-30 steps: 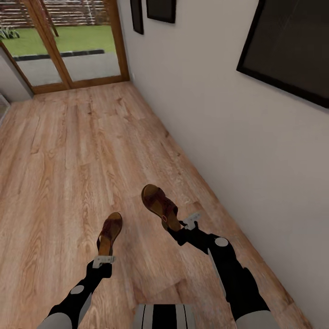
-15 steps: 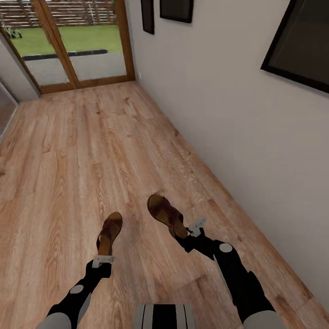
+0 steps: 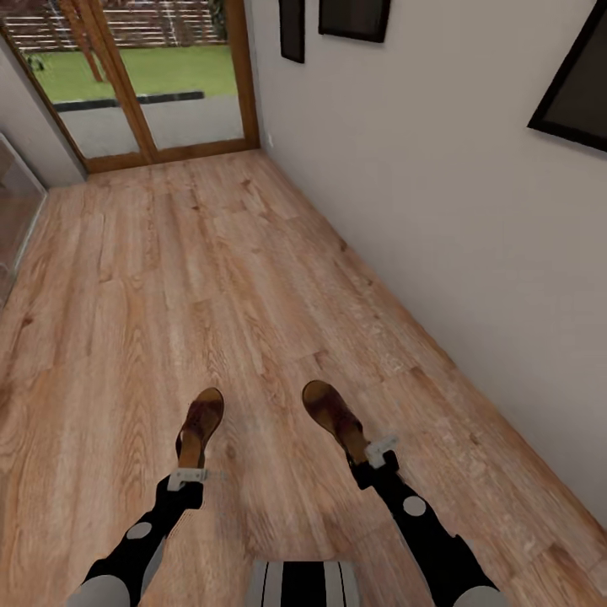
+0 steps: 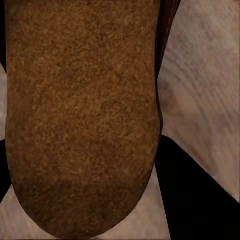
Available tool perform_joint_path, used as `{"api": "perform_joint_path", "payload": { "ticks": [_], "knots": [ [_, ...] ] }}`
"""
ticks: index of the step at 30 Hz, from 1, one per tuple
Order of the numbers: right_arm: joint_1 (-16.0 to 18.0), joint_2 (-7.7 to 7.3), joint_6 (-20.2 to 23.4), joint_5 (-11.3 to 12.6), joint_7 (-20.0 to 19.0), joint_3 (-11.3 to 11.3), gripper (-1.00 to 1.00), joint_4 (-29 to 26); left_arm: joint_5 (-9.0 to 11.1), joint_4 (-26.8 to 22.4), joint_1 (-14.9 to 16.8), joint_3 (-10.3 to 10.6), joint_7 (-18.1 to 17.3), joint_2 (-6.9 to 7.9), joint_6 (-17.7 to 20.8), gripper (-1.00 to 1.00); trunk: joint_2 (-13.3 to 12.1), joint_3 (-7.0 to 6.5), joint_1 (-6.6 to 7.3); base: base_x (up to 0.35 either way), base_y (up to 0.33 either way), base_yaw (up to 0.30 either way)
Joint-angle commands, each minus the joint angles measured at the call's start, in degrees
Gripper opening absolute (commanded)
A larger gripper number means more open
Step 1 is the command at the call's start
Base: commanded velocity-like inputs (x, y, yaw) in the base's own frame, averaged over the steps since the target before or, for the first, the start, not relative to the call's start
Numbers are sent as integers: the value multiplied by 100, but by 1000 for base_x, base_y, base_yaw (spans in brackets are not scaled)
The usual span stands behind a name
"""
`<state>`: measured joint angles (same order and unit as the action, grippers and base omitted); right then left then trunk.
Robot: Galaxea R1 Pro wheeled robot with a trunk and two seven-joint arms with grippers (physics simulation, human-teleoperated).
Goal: Pick up the two gym shoes and the two sandals from the corridor floor and place them onto the hallstand (shoe rack) in the corridor, making sure they are on the rack and not on the floor. Arrange them so the two gym shoes are next to each other and the two sandals are next to each other.
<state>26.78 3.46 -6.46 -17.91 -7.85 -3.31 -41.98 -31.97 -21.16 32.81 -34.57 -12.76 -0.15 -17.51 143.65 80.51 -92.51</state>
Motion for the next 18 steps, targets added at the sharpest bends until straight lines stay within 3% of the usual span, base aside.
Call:
{"api": "perform_joint_path", "payload": {
  "ticks": [1, 2, 5, 12, 18],
  "knots": [
    [3, 8, -232, -39, 257, 10, -100, 183, -34, -12, 2, -51, -40, -1, -21, -100, 1, 3, 1, 0, 245, 0],
    [3, 18, -728, -27, 897, 7, -100, 680, -29, -29, -32, -62, -42, 12, -28, -100, 1, 3, 1, 0, 80, 0],
    [1, 25, -1064, -26, 1230, 6, -100, 1080, -4, -43, -151, -71, -49, 19, -35, -100, 1, 3, 1, 0, 49, 0],
    [1, 28, -1783, -23, 1618, 13, -100, 1991, 20, -50, -350, -82, -54, 19, -43, -100, 1, 3, 1, 0, 12, 0],
    [3, 16, -1925, -18, 1878, 23, -100, 2195, 29, -52, -428, -93, -51, 24, -50, -100, 0, -35, 4, 0, 0, -3]
  ]
}}
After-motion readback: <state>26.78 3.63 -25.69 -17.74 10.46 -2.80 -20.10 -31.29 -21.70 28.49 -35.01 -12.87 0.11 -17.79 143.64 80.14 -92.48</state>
